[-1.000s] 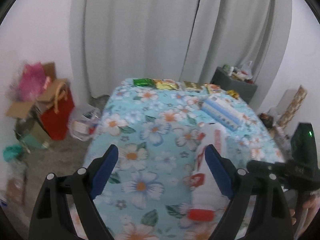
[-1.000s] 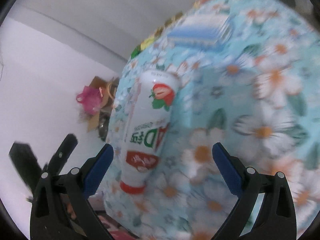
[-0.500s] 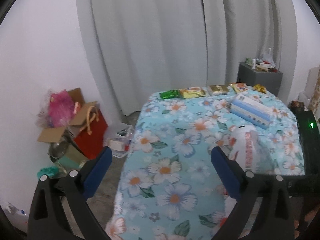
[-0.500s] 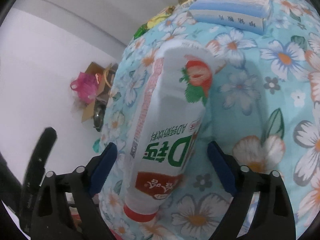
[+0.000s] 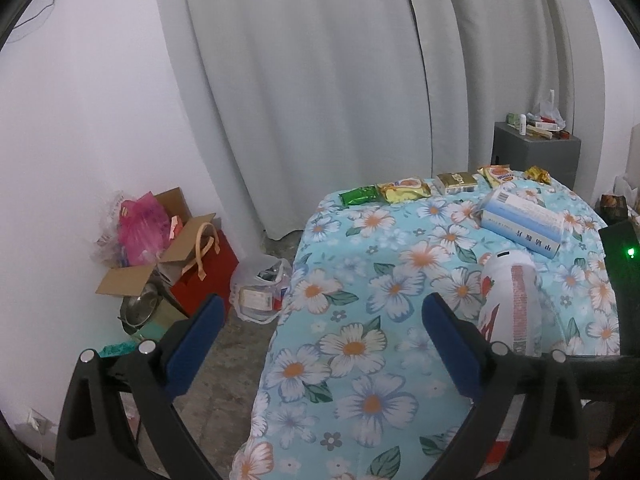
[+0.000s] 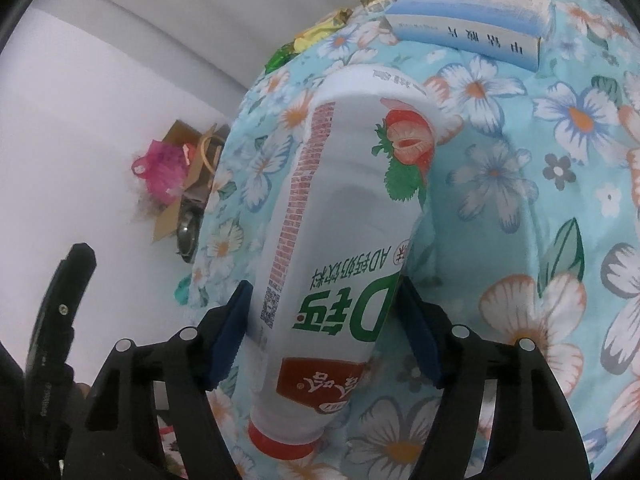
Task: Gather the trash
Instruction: 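Lower the right tool onto the white AD drink bottle and close around it, then lift the bottle with the right tool while the left tool grasps the white-blue box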
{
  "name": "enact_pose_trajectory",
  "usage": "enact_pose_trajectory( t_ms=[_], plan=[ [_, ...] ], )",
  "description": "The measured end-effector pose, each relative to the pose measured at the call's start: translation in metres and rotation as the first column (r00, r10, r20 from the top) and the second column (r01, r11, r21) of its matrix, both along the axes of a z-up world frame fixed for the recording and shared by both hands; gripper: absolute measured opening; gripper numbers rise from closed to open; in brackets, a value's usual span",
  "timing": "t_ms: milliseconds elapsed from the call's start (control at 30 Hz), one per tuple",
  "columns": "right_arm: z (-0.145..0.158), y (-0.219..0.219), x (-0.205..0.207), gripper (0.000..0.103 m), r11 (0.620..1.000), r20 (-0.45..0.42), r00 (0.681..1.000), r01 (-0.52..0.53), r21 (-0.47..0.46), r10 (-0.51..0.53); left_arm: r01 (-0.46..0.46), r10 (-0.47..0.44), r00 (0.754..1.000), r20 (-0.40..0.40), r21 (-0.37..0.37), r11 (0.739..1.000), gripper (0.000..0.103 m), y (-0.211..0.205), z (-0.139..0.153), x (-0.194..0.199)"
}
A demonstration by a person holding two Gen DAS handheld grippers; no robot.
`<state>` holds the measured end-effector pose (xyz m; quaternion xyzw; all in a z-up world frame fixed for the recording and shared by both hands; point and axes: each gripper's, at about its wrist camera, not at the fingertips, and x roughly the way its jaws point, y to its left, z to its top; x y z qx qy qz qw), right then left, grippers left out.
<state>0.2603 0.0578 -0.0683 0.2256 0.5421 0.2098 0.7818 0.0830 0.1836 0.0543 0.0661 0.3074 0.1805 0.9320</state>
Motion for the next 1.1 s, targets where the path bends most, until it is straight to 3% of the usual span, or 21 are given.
enact_pose_trajectory(
  t_ms=[400, 767, 967, 1033, 1100],
  plan=[
    [0.006, -0.043, -0.006, 0.064, 0.994, -0.052, 0.999, -0.011, 0.108, 0.017, 0.024, -0.024, 1.000, -0.003, 0.016, 1.000, 0.097, -0.012, 0.001, 0.002],
    [0.004, -0.134, -0.027, 0.063, 0.968, -0.082, 0.987, 0.154, 0.197, -0.140, 0.080, -0.079, 0.997, -0.011, 0.016, 0.997, 0.097, -0.033, 0.000, 0.007],
    [-0.002, -0.195, -0.053, 0.063, 0.933, -0.116, 0.959, 0.280, 0.226, -0.260, 0.197, -0.200, 0.980, -0.015, -0.124, 0.973, 0.097, -0.046, -0.003, 0.018],
    [-0.003, -0.211, -0.060, 0.063, 0.919, -0.120, 0.946, 0.321, 0.231, -0.300, 0.247, -0.254, 0.967, -0.011, -0.203, 0.947, 0.097, -0.050, -0.003, 0.028],
    [-0.004, -0.226, -0.067, 0.063, 0.902, -0.125, 0.933, 0.359, 0.242, -0.338, 0.296, -0.313, 0.950, -0.006, -0.310, 0.904, 0.097, -0.054, -0.004, 0.044]
  ],
)
